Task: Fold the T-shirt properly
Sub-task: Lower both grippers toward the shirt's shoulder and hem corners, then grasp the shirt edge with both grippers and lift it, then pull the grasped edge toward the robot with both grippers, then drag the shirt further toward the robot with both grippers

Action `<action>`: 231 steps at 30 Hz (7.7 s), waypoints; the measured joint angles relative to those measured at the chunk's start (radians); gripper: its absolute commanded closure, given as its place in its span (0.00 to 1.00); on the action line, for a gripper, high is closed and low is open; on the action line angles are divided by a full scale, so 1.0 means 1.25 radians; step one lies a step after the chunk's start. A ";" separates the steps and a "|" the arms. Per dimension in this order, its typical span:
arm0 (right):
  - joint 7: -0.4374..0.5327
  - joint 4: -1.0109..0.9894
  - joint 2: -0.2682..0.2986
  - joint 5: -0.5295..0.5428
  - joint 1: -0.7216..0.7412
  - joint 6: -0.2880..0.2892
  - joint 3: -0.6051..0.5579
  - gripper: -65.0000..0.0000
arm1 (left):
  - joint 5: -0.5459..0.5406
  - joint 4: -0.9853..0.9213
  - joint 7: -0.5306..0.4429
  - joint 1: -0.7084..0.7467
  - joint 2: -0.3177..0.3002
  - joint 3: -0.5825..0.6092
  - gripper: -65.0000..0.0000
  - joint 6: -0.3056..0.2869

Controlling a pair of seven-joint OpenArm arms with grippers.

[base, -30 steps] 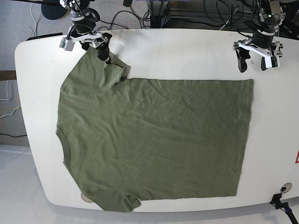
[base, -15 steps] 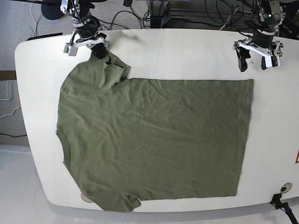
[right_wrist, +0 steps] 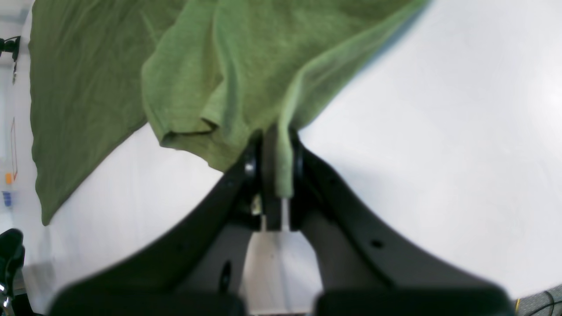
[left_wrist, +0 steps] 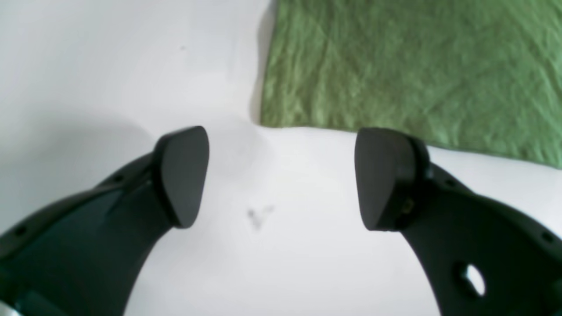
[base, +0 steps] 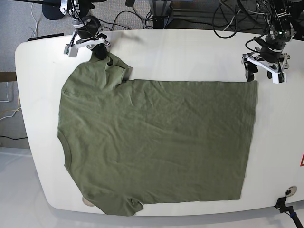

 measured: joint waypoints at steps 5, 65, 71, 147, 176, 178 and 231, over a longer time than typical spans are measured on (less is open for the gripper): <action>0.000 0.000 0.000 0.000 0.000 0.000 0.000 1.00 | -0.001 -0.084 0.000 -0.043 0.000 0.001 0.24 -0.027; -0.034 0.158 0.000 -0.023 -0.183 -0.027 0.001 1.00 | -0.002 -0.076 -0.010 0.045 -0.027 0.024 1.00 -0.026; 0.034 0.189 0.000 -0.018 -0.298 -0.026 -0.002 1.00 | -0.006 -0.023 -0.022 0.174 -0.057 0.020 1.00 -0.030; -0.171 -0.354 0.103 -0.187 0.610 0.156 -0.004 0.44 | 0.056 -0.284 0.109 -0.450 -0.062 0.021 0.46 -0.024; -0.172 -0.185 0.101 -0.503 0.402 0.297 0.192 0.28 | 0.107 0.003 0.106 -0.175 -0.143 0.081 0.42 -0.033; -0.166 -0.183 0.092 -0.501 0.405 0.297 0.192 0.28 | 0.108 0.003 0.106 -0.175 -0.144 0.081 0.42 -0.033; -0.119 -0.247 0.068 -0.480 0.404 0.332 0.192 1.00 | 0.108 -0.294 0.091 -0.260 -0.126 0.087 1.00 -0.177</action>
